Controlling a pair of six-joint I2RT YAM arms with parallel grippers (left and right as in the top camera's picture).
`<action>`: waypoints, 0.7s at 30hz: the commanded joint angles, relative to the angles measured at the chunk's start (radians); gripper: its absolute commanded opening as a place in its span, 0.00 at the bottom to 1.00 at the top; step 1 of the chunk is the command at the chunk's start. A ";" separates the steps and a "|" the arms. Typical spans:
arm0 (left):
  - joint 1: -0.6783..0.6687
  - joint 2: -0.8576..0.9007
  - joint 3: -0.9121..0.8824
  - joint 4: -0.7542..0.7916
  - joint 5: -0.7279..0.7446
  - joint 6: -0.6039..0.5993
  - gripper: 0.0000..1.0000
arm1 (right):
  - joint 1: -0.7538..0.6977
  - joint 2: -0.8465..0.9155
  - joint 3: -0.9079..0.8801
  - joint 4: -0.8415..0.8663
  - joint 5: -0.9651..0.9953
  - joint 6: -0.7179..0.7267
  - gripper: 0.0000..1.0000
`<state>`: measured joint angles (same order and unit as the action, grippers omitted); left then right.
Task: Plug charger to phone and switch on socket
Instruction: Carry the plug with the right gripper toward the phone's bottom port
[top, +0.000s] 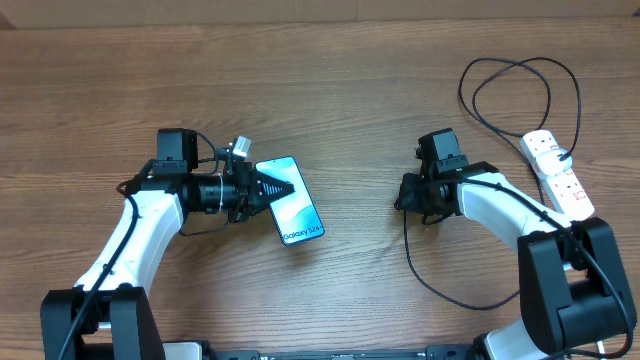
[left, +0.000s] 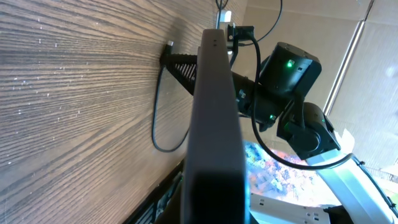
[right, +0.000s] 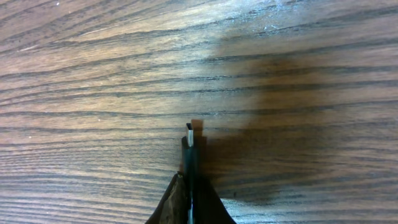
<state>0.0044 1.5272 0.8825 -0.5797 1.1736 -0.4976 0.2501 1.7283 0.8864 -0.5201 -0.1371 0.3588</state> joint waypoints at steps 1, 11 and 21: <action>0.002 -0.001 0.008 0.005 0.037 0.001 0.04 | 0.000 0.071 -0.034 -0.024 -0.174 -0.080 0.04; 0.008 -0.001 0.008 0.357 0.265 -0.032 0.04 | -0.105 -0.065 0.024 -0.209 -0.832 -0.386 0.04; 0.008 -0.001 0.008 0.612 0.253 -0.189 0.04 | -0.106 -0.128 0.023 -0.655 -1.241 -0.955 0.04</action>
<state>0.0074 1.5272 0.8799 0.0051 1.3792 -0.6155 0.1448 1.6203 0.8970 -1.1275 -1.1629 -0.3168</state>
